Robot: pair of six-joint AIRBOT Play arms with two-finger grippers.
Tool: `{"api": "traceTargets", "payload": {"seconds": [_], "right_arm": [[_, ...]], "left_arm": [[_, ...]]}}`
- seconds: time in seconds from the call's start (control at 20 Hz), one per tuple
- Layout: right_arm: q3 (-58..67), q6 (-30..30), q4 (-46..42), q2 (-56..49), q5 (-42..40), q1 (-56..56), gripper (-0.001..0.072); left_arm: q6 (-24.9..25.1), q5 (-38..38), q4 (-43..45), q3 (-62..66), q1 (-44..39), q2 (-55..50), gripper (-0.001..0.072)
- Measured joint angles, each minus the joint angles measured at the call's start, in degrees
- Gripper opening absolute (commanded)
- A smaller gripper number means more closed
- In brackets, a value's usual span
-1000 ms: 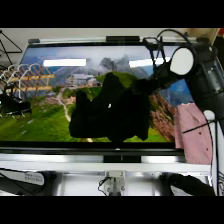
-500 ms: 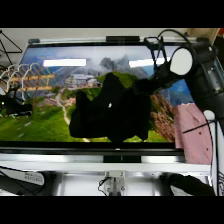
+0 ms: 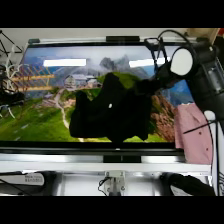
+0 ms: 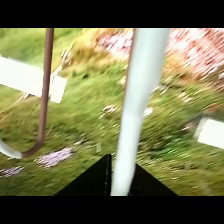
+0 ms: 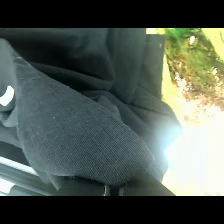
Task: Fold the shirts.
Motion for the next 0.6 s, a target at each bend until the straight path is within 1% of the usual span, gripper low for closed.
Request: {"api": "traceTargets", "payload": {"seconds": [0.15,0.3,0.45,0.6], "right_arm": [[0.0,-0.1,-1.1,0.1,0.4,0.0,0.0086],[0.0,-0.2,-2.6,0.2,0.8,0.0,0.0086],[0.0,-0.3,-6.7,0.2,1.0,0.1,0.0086],[0.0,-1.2,-11.6,0.2,0.4,-0.5,0.0086]], "left_arm": [[-1.6,0.8,-3.6,0.6,-2.7,5.3,0.0047],[-2.6,-0.2,-5.3,0.8,-8.7,11.6,0.0047],[-3.1,-3.6,-6.1,-0.1,-18.6,18.0,0.0047],[-2.2,-8.5,-6.2,-4.2,-31.8,24.1,0.0046]]}}
